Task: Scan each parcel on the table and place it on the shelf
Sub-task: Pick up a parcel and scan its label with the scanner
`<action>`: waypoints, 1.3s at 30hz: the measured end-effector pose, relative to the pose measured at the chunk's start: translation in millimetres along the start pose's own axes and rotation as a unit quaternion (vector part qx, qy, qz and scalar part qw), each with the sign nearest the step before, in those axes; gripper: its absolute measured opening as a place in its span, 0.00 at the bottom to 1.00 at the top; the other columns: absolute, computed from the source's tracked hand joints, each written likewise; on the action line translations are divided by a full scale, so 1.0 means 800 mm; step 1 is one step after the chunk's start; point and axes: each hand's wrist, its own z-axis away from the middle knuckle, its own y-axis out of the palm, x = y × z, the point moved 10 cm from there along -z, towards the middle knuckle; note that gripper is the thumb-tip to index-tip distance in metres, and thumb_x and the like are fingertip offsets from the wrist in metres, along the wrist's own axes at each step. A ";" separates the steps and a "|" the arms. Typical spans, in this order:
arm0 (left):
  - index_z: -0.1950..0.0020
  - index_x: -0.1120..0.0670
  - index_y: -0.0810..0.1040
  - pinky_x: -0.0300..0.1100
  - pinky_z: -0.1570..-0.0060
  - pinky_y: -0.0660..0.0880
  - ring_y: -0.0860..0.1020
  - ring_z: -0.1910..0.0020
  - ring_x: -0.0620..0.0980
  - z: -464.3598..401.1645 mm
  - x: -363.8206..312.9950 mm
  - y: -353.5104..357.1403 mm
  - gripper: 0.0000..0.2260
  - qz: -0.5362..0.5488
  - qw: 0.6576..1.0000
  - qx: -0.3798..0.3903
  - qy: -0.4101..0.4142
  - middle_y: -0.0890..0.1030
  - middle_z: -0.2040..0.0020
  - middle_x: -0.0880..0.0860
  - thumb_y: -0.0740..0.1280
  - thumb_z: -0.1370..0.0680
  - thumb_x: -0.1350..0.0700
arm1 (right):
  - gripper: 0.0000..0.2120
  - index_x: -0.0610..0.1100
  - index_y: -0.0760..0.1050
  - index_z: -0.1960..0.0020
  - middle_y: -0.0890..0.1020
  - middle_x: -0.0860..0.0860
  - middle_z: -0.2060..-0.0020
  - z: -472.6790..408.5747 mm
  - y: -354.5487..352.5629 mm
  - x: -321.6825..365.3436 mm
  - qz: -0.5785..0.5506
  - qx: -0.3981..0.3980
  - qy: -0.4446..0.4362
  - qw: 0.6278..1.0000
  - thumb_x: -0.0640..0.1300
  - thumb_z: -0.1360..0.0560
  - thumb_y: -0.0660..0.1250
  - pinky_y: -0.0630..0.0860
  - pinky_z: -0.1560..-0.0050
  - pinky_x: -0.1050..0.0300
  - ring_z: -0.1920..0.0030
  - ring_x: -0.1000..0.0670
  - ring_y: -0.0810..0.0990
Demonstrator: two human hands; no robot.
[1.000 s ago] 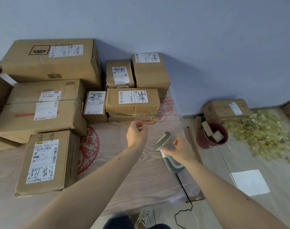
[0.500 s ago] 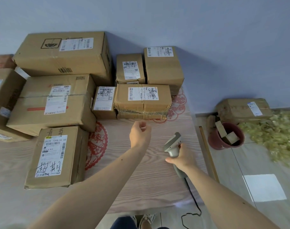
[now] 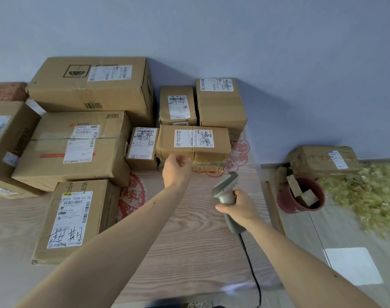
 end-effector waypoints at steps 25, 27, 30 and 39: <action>0.23 0.52 0.60 0.58 0.33 0.69 0.63 0.27 0.57 -0.098 -0.026 -0.009 0.29 -0.203 0.978 0.042 0.027 0.63 0.24 0.56 0.66 0.21 0.46 | 0.28 0.41 0.69 0.37 0.81 0.45 0.53 -0.049 -0.011 0.138 -0.252 -0.114 -0.028 0.961 0.38 0.33 0.78 0.81 0.66 0.56 0.67 0.50 0.82; 0.23 0.51 0.59 0.59 0.33 0.68 0.60 0.26 0.58 -0.086 -0.023 -0.009 0.30 -0.230 0.972 0.039 0.016 0.60 0.23 0.55 0.65 0.21 0.45 | 0.33 0.42 0.65 0.33 0.80 0.44 0.50 -0.048 -0.010 0.137 -0.270 -0.112 -0.022 0.956 0.37 0.33 0.77 0.81 0.67 0.57 0.63 0.47 0.83; 0.24 0.49 0.59 0.57 0.33 0.66 0.54 0.24 0.59 -0.063 -0.015 -0.007 0.28 -0.284 0.957 0.053 0.014 0.52 0.21 0.55 0.64 0.21 0.44 | 0.36 0.44 0.62 0.31 0.79 0.42 0.45 -0.041 -0.012 0.135 -0.294 -0.116 -0.021 0.949 0.35 0.33 0.76 0.78 0.69 0.61 0.56 0.45 0.83; 0.19 0.55 0.47 0.57 0.22 0.48 0.48 0.20 0.59 -0.097 -0.034 0.022 0.33 -0.395 0.897 0.147 0.136 0.53 0.19 0.58 0.61 0.18 0.47 | 0.36 0.46 0.60 0.31 0.79 0.41 0.44 -0.023 -0.013 0.129 -0.291 -0.098 -0.021 0.952 0.35 0.32 0.76 0.77 0.71 0.63 0.61 0.45 0.82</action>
